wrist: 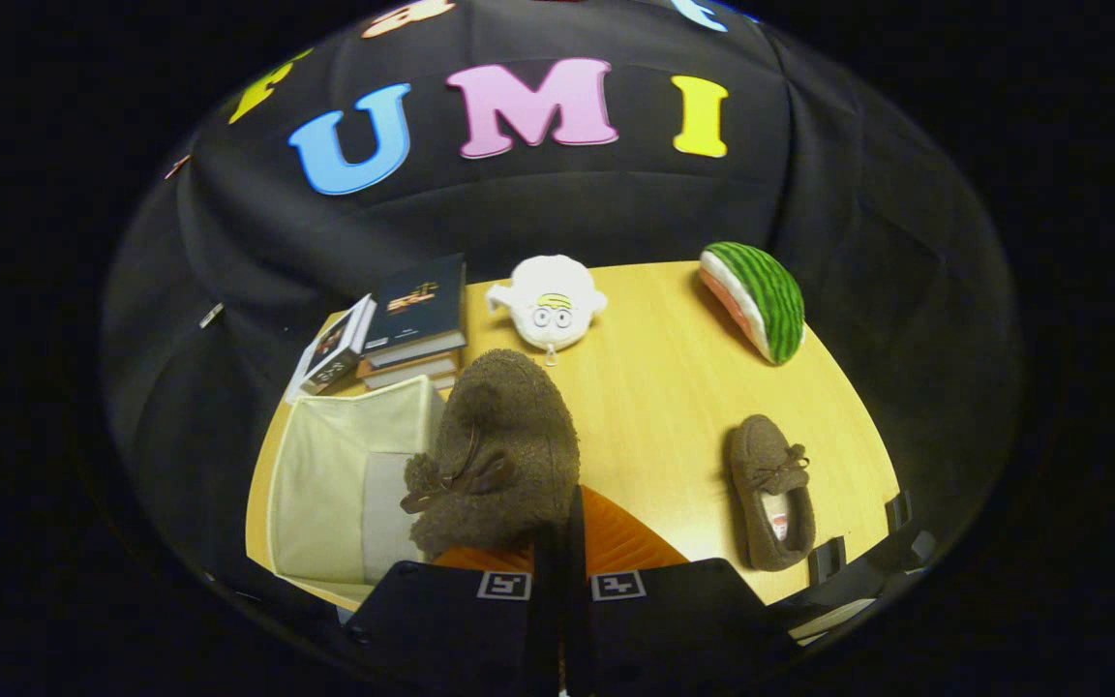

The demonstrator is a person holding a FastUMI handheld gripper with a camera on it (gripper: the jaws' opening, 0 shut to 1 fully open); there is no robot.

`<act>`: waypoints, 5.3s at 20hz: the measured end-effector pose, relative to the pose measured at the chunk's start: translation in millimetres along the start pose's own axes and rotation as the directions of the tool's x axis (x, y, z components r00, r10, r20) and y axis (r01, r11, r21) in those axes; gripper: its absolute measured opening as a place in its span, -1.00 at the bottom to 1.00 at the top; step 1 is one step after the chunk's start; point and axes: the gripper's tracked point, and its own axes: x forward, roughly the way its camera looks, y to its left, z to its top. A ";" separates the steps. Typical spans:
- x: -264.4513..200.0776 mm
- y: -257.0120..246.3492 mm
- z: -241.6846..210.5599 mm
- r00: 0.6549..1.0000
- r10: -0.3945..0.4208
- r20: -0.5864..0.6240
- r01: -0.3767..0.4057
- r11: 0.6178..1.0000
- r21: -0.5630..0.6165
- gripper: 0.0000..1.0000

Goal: Open the storage box then place both shoes into the box .Put the left shoe in first, then the right shoe, with the right side of both shoes facing outward in a uniform manner.

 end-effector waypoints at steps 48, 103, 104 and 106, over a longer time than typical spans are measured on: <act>14.8 40.4 -16.3 1.000 0.003 -0.015 -0.002 0.999 0.036 0.97; 54.8 -185.5 -34.6 0.989 -0.127 -0.073 0.129 0.991 0.023 -0.78; 44.7 -166.9 -28.0 0.990 -0.124 -0.066 0.126 0.992 0.017 -0.78; 25.2 -132.3 -17.4 0.990 -0.131 -0.048 0.131 0.991 -0.008 -0.78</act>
